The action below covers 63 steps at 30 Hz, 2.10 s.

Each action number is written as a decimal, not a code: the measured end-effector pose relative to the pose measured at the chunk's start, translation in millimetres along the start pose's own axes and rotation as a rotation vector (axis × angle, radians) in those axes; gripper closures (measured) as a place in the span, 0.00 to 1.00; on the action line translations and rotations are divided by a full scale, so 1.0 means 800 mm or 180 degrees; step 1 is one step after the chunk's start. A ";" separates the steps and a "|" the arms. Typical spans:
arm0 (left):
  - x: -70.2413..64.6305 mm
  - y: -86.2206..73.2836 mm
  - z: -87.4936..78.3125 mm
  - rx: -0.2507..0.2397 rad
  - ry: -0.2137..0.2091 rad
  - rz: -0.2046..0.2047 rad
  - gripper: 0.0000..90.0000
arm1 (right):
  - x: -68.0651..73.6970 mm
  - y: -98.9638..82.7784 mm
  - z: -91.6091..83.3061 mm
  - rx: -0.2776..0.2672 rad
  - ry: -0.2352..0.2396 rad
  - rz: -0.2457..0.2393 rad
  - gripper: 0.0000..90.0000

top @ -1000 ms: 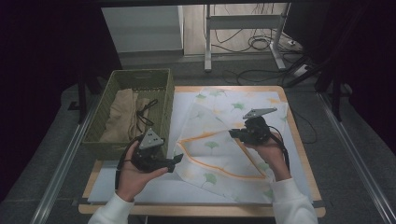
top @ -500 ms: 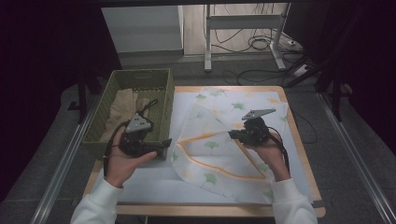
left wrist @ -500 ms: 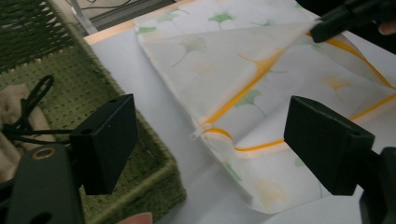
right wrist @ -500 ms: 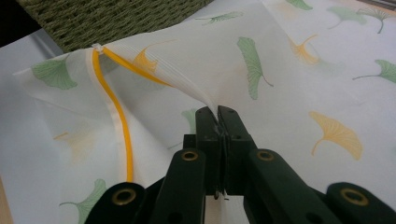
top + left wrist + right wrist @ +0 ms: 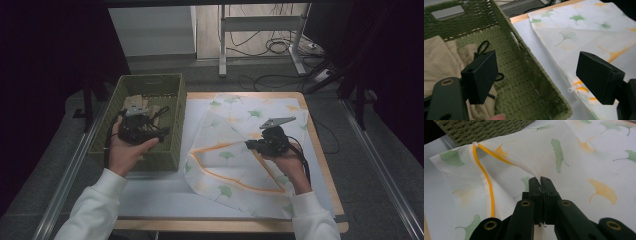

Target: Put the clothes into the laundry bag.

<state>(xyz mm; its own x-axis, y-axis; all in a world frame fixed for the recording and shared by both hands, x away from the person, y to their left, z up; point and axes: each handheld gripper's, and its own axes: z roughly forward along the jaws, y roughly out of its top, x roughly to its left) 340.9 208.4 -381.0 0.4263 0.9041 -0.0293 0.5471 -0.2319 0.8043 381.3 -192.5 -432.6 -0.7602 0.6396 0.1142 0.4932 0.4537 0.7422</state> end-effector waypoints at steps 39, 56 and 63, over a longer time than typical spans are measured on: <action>0.097 0.004 0.081 0.0324 0.0424 -0.0388 0.18 | -0.002 -0.002 0.003 0.0014 0.0022 0.0035 0.96; 0.131 -0.007 0.116 0.0646 0.0370 -0.0542 0.18 | -0.002 -0.004 0.008 0.0055 0.0030 0.0035 0.96; 0.140 -0.014 0.135 0.0803 0.0352 -0.0611 0.18 | -0.004 -0.004 0.008 0.0060 0.0036 0.0042 0.96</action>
<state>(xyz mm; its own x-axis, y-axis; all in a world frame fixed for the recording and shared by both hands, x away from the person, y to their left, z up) 460.5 273.3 -457.1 0.2251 0.9701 -0.0903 0.7769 -0.1227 0.6176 384.7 -192.0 -439.9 -0.7583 0.6386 0.1313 0.5109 0.4570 0.7281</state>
